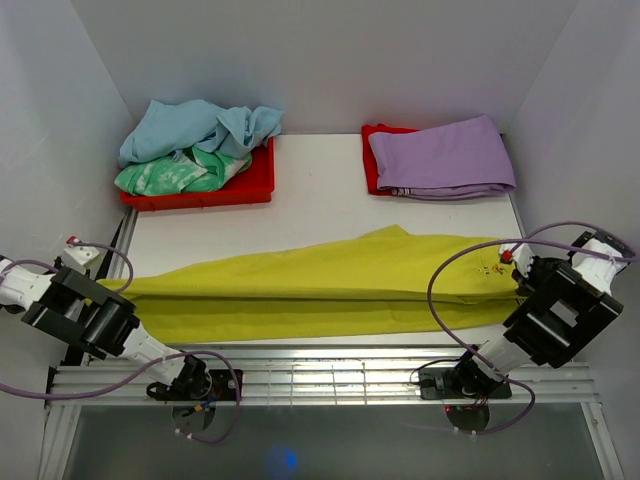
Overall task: Fold and stack the trousers
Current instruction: Fold the trousers
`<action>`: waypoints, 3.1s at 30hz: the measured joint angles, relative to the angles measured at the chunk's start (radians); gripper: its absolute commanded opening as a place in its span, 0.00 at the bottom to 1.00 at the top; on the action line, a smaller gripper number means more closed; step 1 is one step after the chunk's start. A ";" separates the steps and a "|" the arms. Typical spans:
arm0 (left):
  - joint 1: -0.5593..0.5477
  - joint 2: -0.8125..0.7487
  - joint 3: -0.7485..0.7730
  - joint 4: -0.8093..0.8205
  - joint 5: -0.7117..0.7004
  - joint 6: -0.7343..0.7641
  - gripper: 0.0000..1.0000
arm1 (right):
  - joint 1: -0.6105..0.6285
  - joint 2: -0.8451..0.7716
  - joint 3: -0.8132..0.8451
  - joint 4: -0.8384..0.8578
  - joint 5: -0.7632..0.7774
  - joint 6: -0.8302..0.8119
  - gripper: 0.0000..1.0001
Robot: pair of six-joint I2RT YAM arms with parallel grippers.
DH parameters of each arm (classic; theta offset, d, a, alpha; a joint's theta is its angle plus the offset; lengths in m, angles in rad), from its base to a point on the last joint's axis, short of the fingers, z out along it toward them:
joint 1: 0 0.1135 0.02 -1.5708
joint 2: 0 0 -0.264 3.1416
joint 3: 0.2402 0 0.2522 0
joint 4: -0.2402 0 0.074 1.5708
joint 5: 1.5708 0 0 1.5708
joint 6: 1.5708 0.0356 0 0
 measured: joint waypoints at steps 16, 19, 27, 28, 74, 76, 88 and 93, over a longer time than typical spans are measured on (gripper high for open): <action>0.076 -0.140 -0.496 0.369 -0.294 0.024 0.48 | 0.000 0.022 -0.195 0.208 0.190 0.000 0.19; 0.073 -0.176 -0.509 0.366 -0.289 0.024 0.69 | 0.000 0.041 -0.167 0.228 0.206 0.013 0.48; 0.074 -0.192 -0.327 0.099 -0.177 0.026 0.94 | 0.006 0.066 -0.010 0.217 0.188 0.066 0.91; 0.075 -0.186 -0.276 0.065 -0.148 0.024 0.93 | 0.013 0.064 0.019 0.197 0.175 0.078 0.92; -0.463 0.006 -0.128 0.153 -0.241 -0.922 0.69 | 0.676 0.173 -0.059 0.450 0.333 0.953 0.61; -0.438 -0.015 -0.114 0.102 -0.246 -0.887 0.70 | 0.658 0.177 -0.053 0.451 0.342 0.969 0.61; -0.431 -0.098 -0.316 0.123 -0.358 -0.838 0.52 | 0.724 0.130 0.045 0.374 0.245 1.058 0.63; -0.558 -0.090 -0.451 0.249 -0.407 -0.927 0.43 | 0.818 0.086 0.046 0.355 0.182 1.107 0.62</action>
